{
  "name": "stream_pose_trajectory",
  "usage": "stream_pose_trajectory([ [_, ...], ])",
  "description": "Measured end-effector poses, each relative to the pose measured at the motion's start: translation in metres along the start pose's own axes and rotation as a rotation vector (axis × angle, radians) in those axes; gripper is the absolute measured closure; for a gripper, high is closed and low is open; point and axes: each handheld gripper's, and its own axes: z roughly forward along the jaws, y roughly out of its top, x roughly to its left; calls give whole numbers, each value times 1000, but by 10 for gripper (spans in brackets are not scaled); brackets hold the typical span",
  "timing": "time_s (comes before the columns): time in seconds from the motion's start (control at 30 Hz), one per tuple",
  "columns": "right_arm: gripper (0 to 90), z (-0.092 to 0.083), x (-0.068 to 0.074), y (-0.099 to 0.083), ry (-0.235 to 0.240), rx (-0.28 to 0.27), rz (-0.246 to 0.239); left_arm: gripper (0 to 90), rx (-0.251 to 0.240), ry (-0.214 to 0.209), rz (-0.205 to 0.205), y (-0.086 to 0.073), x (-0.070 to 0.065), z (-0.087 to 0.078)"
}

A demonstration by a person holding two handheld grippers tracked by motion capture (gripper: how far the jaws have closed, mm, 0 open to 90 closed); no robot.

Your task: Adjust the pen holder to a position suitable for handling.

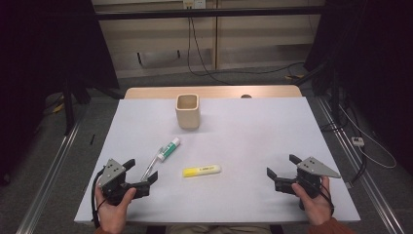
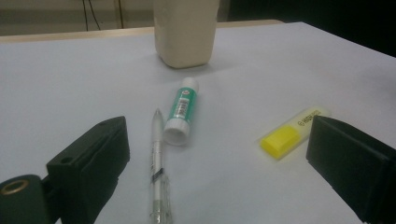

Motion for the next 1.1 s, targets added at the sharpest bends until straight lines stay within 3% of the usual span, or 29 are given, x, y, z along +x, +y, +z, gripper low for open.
stream_pose_trajectory([
  [0.57,47,0,1,0,26,8,3,71,14,-31,7,9,-2,9],
  [0.93,46,0,2,0,31,19,-7,79,65,-97,3,34,3,29],
  [1.1,46,1,2,0,33,22,-13,78,91,-119,25,48,7,44],
])
